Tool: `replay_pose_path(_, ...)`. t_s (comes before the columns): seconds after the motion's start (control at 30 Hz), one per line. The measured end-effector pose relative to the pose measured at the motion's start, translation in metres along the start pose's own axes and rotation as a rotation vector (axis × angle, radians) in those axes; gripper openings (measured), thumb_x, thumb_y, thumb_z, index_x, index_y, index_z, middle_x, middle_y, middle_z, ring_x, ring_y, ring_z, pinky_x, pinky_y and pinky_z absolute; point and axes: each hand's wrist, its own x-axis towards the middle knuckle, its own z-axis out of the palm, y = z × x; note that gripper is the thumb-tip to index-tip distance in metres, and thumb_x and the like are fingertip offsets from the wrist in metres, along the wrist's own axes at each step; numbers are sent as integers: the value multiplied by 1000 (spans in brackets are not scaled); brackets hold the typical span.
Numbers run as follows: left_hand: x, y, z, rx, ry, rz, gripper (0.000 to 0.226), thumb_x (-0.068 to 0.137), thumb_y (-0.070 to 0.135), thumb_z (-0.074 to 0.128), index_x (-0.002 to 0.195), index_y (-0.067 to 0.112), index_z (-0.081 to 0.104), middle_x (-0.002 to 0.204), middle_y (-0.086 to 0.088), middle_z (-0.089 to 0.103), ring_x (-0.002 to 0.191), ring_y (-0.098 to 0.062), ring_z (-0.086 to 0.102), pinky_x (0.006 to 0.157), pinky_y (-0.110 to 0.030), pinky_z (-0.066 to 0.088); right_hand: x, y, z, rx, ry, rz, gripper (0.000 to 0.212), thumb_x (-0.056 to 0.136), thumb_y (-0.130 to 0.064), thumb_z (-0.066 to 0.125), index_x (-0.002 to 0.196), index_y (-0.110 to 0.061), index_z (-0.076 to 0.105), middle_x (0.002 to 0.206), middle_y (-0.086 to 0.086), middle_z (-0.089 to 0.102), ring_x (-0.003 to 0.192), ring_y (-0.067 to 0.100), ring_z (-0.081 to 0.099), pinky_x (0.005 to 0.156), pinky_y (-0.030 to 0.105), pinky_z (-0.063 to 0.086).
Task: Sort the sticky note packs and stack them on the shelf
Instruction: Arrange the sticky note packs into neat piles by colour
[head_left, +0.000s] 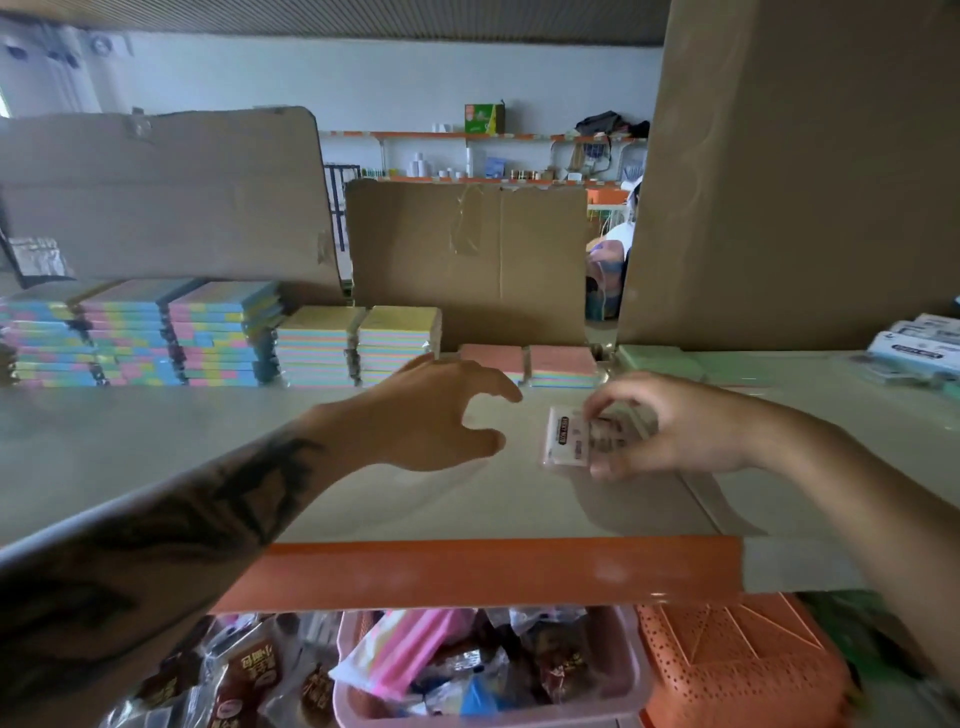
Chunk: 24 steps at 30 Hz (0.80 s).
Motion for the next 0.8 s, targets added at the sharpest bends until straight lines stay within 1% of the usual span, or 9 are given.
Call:
replay_pose_path(0.1,15,18,5,-137,-24,34,54,88,33,74,138,42,56,140,23,54,130,-2,45,99,-16,32,-5,14,6,94,52,-6,47,69,-51,92,110,-43,68,113,-19,66,100,-1,62,93,28,51)
replay_pose_path(0.23,26,27,22,-261,-52,110,52,84,21,76,132,37,63,125,29,58,116,11,48,97,-4,34,-8,21,12,290,189,-108,48,65,-67,76,96,-31,76,92,-9,72,84,7,65,76,33,47)
replay_pose_path(0.37,35,23,35,-428,78,121,15,89,32,77,103,26,76,103,15,75,99,-3,68,93,-29,51,-8,21,13,491,260,-189,57,84,-62,57,77,-5,59,72,14,50,70,20,49,71,40,33)
replay_pose_path(0.5,43,19,42,-596,117,113,44,86,44,69,91,0,69,88,-9,73,81,-20,67,83,-44,55,-7,19,16,572,276,-187,46,94,-56,50,72,-18,62,71,6,50,69,17,49,71,39,32)
replay_pose_path(0.6,43,18,43,-750,131,95,35,87,31,72,91,-3,68,85,-17,69,77,-16,57,73,-45,50,-8,19,17,563,278,-152,65,90,-68,51,74,-5,56,69,9,49,68,18,48,71,39,33)
replay_pose_path(0.67,43,17,40,-843,146,58,22,91,23,73,95,1,72,94,-22,72,81,-17,61,80,-49,53,-9,18,17,535,279,-127,67,91,-73,55,80,-8,64,72,8,60,70,16,55,74,37,36)
replay_pose_path(0.7,42,17,39,-870,162,44,24,92,25,73,94,1,73,94,-22,72,81,-17,61,79,-47,52,-9,19,17,541,292,-102,55,89,-71,60,91,-17,69,78,-3,69,74,11,61,77,35,41)
replay_pose_path(0.73,42,17,38,-890,176,36,30,91,30,72,94,0,72,90,-21,70,80,-17,59,76,-41,48,-9,20,18,578,314,-69,45,85,-68,65,106,-28,67,90,-10,74,82,7,67,81,34,46)
replay_pose_path(0.8,42,19,35,-934,167,10,42,90,39,71,93,-3,70,83,-11,64,78,-16,54,73,-33,41,-10,22,17,528,409,-67,56,78,-64,79,123,-41,54,118,-20,69,105,3,66,92,32,51)
